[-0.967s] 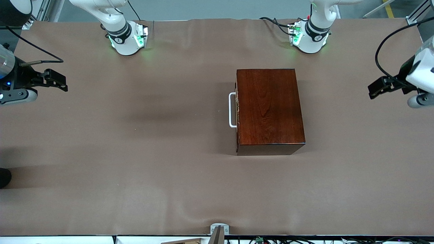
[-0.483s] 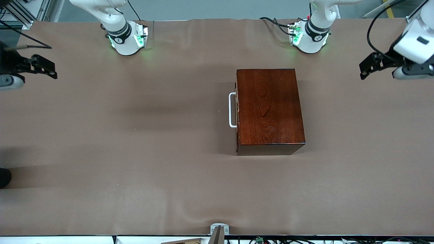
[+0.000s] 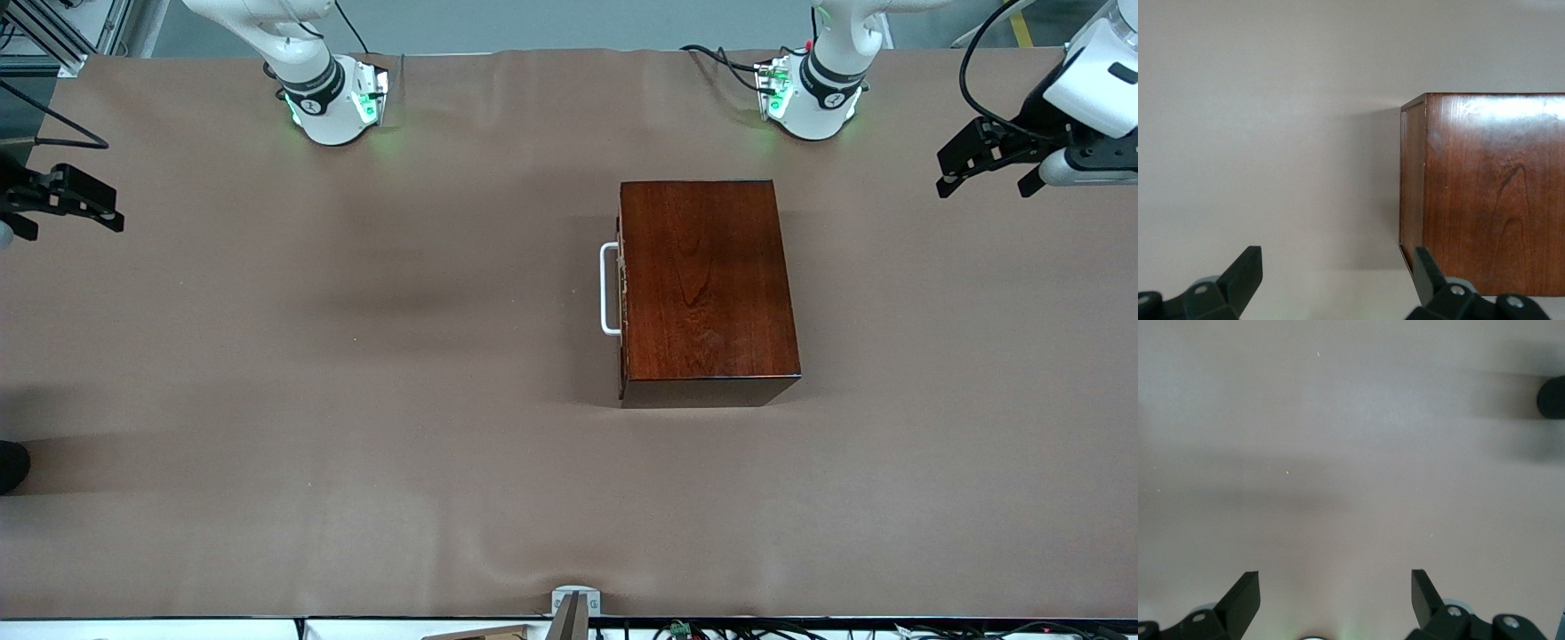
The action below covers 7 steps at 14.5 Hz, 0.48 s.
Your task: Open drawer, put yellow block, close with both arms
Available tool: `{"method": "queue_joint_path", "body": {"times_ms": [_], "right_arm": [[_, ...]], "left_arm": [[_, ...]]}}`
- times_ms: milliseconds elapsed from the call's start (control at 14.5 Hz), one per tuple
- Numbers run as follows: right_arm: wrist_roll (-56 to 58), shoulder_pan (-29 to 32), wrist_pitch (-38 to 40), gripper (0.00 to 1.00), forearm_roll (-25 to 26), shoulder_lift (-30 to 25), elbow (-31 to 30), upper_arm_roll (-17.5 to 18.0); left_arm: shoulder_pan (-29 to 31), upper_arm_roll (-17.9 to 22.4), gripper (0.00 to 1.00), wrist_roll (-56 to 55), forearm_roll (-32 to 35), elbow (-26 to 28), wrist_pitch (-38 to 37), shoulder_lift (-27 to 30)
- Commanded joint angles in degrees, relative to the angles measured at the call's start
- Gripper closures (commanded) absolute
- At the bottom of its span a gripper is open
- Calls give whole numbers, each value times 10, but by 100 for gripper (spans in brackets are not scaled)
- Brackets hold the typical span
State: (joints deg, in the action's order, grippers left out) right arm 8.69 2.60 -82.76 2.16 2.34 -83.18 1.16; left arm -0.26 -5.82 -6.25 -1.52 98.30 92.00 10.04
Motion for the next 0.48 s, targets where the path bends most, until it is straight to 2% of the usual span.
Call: {"method": "queue_joint_path", "body": {"times_ms": [0,414], "right_arm": [[1,2,-26,0,-15,13,2,3],[0,-10,-34,0,-15,21,0,4]], "left_arm": [[4,0,0,14,-12,-19,-5,-11],[10,1,0,12,-10,-21,-6,-19]]}}
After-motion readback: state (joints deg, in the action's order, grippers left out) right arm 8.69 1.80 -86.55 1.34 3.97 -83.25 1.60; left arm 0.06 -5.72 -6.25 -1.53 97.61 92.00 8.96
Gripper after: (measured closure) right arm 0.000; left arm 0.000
